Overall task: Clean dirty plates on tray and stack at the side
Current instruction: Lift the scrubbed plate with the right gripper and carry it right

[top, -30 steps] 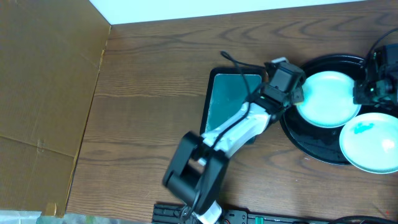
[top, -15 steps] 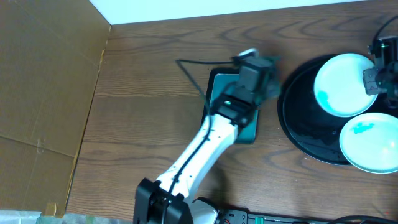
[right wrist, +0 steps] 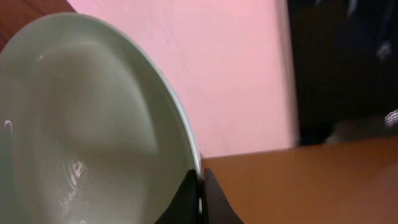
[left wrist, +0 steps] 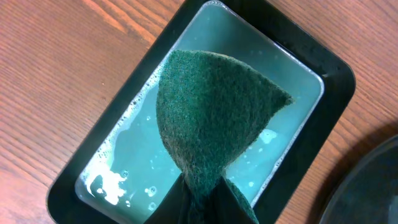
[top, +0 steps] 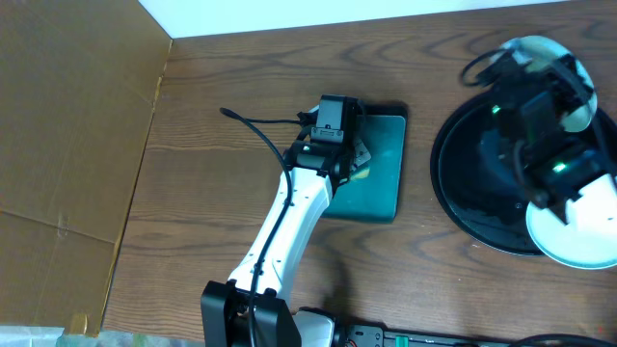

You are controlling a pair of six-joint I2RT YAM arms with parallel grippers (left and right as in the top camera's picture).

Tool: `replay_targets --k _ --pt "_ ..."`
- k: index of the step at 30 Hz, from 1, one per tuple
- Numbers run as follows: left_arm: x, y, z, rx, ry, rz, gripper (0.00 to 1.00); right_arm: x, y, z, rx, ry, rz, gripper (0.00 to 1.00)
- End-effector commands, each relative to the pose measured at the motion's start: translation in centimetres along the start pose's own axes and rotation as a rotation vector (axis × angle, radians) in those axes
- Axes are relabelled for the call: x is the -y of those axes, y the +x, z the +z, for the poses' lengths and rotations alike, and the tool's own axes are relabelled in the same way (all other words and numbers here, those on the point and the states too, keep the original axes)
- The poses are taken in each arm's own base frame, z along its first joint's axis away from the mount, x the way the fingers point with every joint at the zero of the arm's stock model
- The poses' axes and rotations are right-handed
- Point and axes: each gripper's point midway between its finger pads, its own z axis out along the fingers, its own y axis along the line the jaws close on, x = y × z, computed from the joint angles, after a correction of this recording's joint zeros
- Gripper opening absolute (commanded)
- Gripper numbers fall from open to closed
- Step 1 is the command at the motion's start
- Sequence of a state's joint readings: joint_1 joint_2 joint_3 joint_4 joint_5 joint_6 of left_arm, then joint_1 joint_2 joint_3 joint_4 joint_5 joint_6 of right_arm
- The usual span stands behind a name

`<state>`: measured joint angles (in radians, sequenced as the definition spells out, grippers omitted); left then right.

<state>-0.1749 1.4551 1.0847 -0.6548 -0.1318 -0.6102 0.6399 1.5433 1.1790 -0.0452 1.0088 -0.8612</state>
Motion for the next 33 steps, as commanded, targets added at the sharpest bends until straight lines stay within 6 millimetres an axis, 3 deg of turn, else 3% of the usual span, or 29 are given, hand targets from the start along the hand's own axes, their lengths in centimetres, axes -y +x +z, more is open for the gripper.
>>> replay_targets --k 1,5,12,16,18,20,21,22,27,30,33 --pt "-0.4 -0.2 0.0 0.006 -0.014 0.022 0.07 2.2 -1.0 -2.1 -0.022 0.089 -0.239 0.01" --pt "-0.4 -0.2 0.0 0.006 -0.014 0.022 0.07 2.8 -2.2 -3.3 -0.002 0.127 -0.249 0.01" --pt "-0.4 -0.2 0.0 0.007 -0.013 0.022 0.07 3.3 -2.1 -3.7 -0.029 0.148 -0.314 0.01" --pt "-0.4 -0.2 0.0 0.008 -0.012 0.022 0.07 2.8 -1.6 -3.2 -0.025 0.130 -0.160 0.01" --pt "-0.4 -0.2 0.0 0.008 -0.012 0.022 0.07 -0.3 -0.9 -2.3 0.012 0.005 -0.072 0.01" --pt "-0.4 -0.2 0.0 0.008 -0.012 0.022 0.07 -5.5 0.0 -2.0 0.059 -0.238 -0.137 0.01" --pt "-0.4 -0.2 0.0 0.008 -0.012 0.022 0.07 -7.1 0.6 -2.0 0.064 -0.326 -0.137 0.01" --pt "-0.4 -0.2 0.0 0.008 -0.012 0.022 0.07 -7.5 1.1 -1.7 0.042 -0.350 -0.082 0.01" --pt "-0.4 -0.2 0.0 0.007 -0.013 0.030 0.07 -1.8 3.8 1.8 -0.098 -0.169 0.510 0.01" --pt "-0.4 -0.2 0.0 0.006 -0.014 0.030 0.07 -1.1 5.2 3.8 -0.088 -0.305 0.720 0.01" --pt "-0.4 -0.2 0.0 0.005 -0.014 0.030 0.07 -1.7 7.4 5.5 -0.102 -0.506 0.883 0.01"
